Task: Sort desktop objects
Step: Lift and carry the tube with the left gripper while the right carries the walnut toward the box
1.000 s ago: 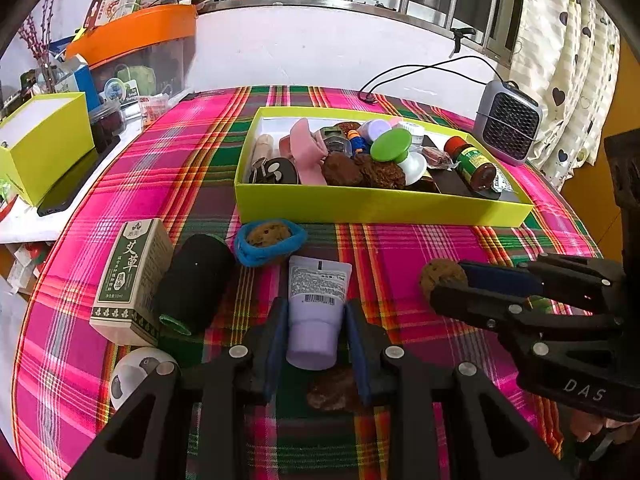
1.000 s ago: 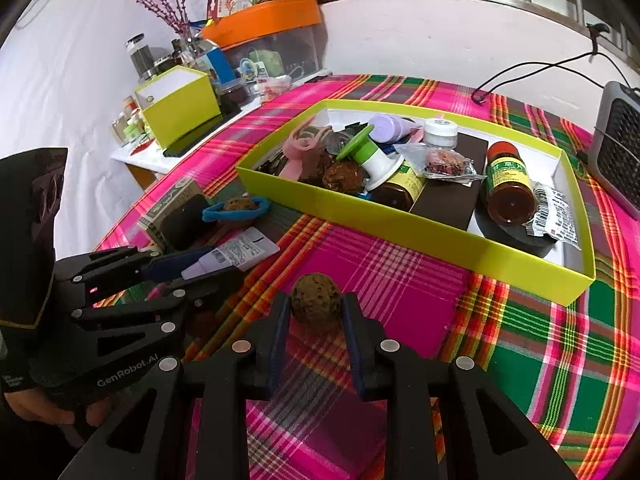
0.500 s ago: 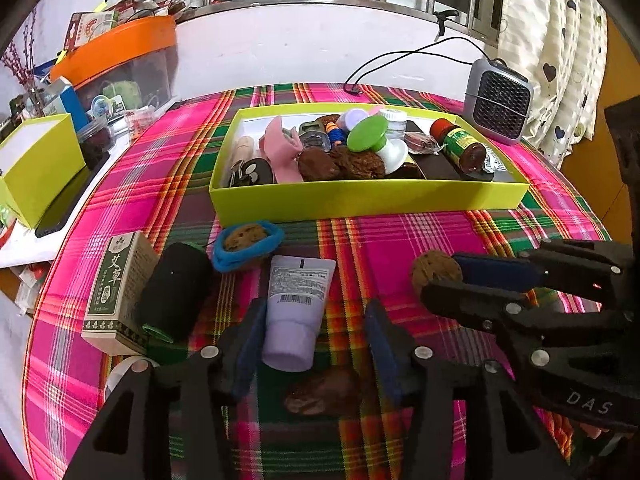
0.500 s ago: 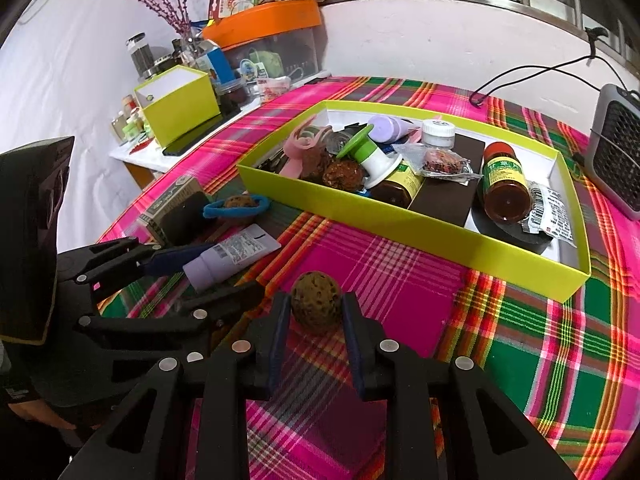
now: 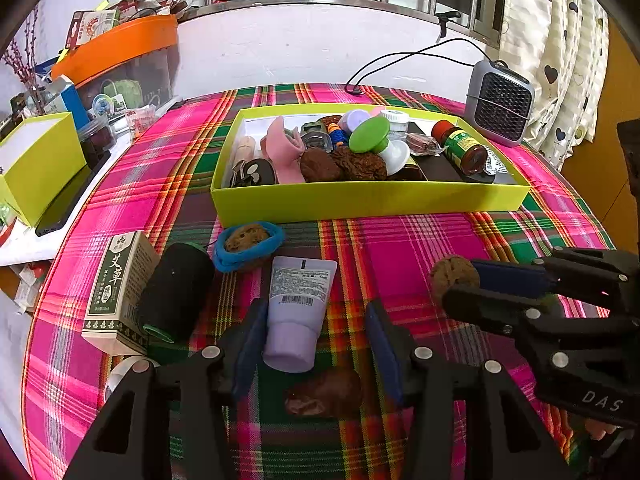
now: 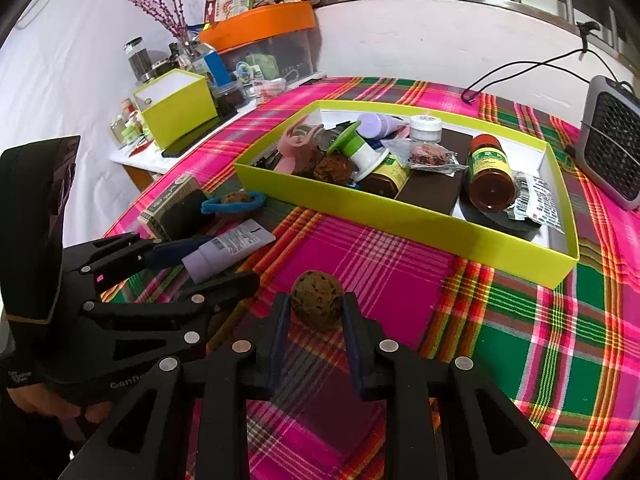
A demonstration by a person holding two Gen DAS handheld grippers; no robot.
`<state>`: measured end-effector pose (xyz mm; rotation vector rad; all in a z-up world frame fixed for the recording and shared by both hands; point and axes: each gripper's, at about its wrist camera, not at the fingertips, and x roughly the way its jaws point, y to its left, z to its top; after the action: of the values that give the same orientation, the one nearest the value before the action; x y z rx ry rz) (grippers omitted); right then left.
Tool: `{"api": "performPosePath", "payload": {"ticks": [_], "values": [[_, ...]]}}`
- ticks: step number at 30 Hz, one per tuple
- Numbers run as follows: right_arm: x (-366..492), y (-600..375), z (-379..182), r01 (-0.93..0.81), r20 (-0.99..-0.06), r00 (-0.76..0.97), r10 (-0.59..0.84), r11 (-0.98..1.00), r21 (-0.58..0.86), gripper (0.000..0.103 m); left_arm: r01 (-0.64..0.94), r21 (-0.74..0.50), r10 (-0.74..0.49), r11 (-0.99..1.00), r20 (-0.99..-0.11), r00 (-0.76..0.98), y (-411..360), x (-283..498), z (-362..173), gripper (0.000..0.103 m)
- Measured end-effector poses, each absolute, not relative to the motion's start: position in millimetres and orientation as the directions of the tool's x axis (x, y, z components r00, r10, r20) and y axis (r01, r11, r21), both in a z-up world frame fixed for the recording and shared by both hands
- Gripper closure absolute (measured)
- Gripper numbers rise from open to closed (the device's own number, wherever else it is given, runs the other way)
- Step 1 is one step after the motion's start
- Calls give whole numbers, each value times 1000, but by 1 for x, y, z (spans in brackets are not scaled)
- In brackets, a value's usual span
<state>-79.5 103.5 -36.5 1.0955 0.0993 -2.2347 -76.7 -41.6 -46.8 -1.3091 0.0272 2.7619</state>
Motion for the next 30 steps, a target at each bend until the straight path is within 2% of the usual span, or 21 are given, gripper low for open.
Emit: {"api": "performPosePath", "payload": {"ticks": [8,30], "values": [[-76,111,-36,570,-730,-450,-515,-794,210,76,-48,-26,50,-999,-769,-637,-48,-76,-46,73],[-67,126,-31,555,-718,-465,-518,-802,219,76,-44,-77,87,-996,-750,-656,-45,-59,-34,73]]}}
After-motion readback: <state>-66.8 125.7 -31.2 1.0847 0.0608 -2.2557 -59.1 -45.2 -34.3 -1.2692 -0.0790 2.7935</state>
